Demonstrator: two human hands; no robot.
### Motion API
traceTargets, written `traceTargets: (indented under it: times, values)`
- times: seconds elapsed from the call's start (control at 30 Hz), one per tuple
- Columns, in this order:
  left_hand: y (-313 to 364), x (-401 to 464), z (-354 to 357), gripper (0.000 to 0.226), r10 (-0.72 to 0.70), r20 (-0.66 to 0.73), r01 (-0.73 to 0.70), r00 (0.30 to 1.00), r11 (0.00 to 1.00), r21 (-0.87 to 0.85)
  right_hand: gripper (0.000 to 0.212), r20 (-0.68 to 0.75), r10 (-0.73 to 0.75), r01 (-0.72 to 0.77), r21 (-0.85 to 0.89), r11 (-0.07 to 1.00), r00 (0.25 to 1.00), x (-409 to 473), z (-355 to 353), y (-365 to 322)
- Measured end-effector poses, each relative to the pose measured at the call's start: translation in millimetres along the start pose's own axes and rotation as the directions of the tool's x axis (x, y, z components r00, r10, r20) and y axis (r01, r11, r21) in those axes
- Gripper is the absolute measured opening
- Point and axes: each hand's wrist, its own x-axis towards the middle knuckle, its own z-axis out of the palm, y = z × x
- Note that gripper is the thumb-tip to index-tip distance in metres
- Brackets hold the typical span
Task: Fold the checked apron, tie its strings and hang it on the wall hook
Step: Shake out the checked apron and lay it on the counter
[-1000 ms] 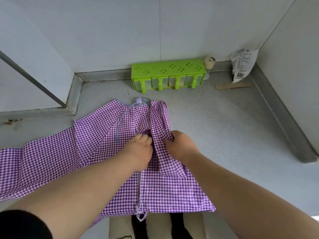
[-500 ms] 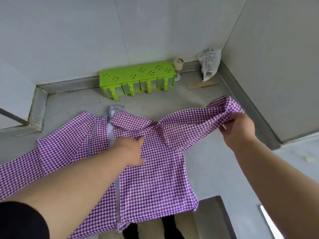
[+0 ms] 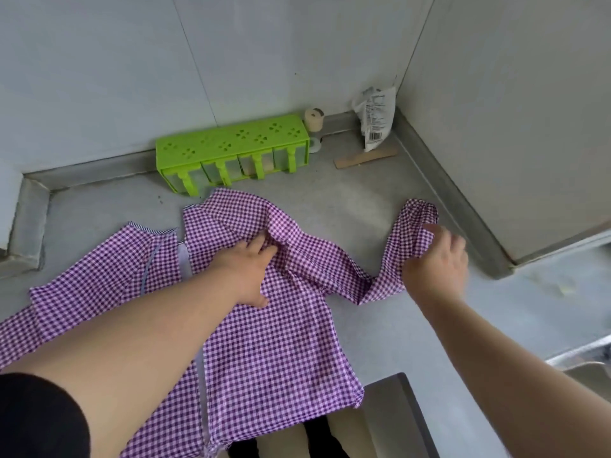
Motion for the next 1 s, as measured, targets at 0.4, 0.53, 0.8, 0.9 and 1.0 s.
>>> traceTargets:
  times: [0.4,0.53,0.8,0.9,1.0]
  values:
    - [17,11,3,0.114,0.034,0.07,-0.028,0.997,0.996,-0.08,0.038,0.822,-0.239,0.838,-0.543,-0.056,0.517,30,-3,-34]
    - [19,11,3,0.121,0.013,0.072,-0.008,0.997,0.997,-0.076,0.024,0.681,-0.361,0.769,-0.588,0.249,0.638,48,-25,-41]
    - [24,12,0,0.128,0.01,0.064,-0.007,0.998,0.999,-0.05,0.038,0.654,0.032,0.631,-0.741,0.231,0.756,55,-46,-48]
    - [25,12,-2,0.124,0.027,0.064,-0.025,0.998,0.999,-0.026,0.033,0.748,-0.096,0.75,-0.635,0.183,0.657,44,-40,-50]
    - [24,12,-3,0.122,0.041,0.064,-0.04,0.997,0.999,-0.014,0.026,0.699,-0.272,0.74,-0.548,0.391,0.661,40,-28,-49]
